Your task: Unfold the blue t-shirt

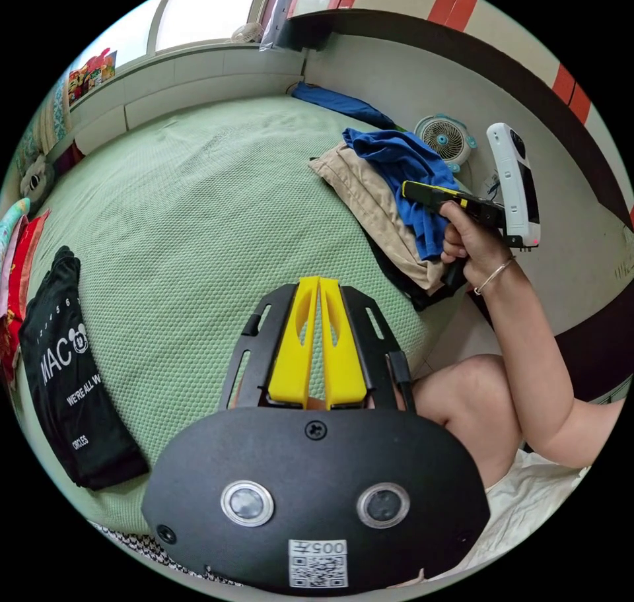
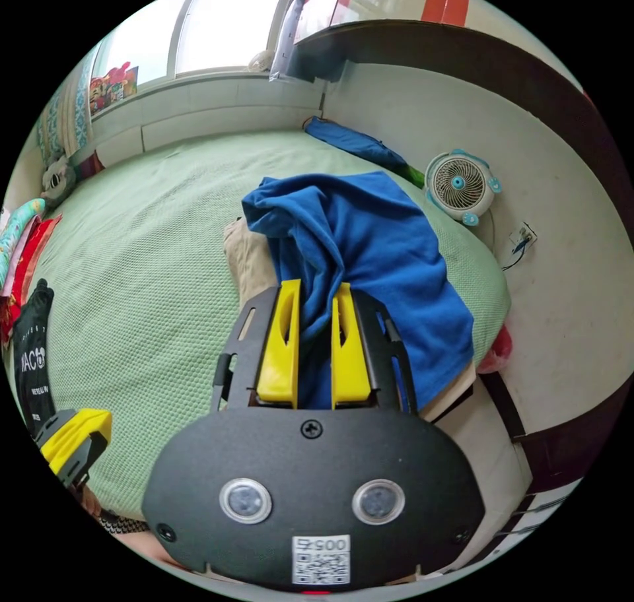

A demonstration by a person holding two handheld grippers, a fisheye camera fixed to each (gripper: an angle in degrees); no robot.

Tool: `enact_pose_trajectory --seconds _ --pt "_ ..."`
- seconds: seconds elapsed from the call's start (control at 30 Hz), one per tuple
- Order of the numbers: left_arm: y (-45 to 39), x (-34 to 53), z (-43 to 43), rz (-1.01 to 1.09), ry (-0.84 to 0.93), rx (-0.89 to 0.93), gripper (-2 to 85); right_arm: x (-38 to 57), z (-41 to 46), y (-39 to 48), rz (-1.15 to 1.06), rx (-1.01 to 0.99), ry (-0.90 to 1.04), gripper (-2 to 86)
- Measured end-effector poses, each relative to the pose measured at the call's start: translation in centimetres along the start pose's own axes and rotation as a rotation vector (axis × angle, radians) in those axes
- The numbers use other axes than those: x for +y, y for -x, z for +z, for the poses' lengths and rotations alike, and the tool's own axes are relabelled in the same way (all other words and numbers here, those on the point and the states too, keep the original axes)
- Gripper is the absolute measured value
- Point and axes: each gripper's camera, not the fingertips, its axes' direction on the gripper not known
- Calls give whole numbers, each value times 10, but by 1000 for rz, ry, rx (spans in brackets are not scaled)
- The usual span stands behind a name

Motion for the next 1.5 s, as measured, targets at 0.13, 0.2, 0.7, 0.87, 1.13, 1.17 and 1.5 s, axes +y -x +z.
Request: enact_pose_trajectory --seconds 0.13,0.2,0.7,0.87,1.13,1.17,1.5 --pt "3 2 -4 -3 3 0 -1 -1 -4 4 -27 9 4 80" --pt "5 3 -6 -2 4 -2 -1 -1 -6 10 -94 18 24 91" --pt "12 13 -21 -2 20 -4 -1 1 -1 21 -197 128 90 96" --pt "15 19 -29 8 24 -16 -1 3 -10 0 -102 42 52 44" --pt "30 26 -45 -28 10 2 -1 13 -39 -36 50 -91 -24 8" --pt "32 26 -47 -31 11 -2 -1 15 -43 -43 87 -123 -36 -2" --pt "34 30 -56 -22 23 4 -2 19 -30 -40 -20 -109 10 59"
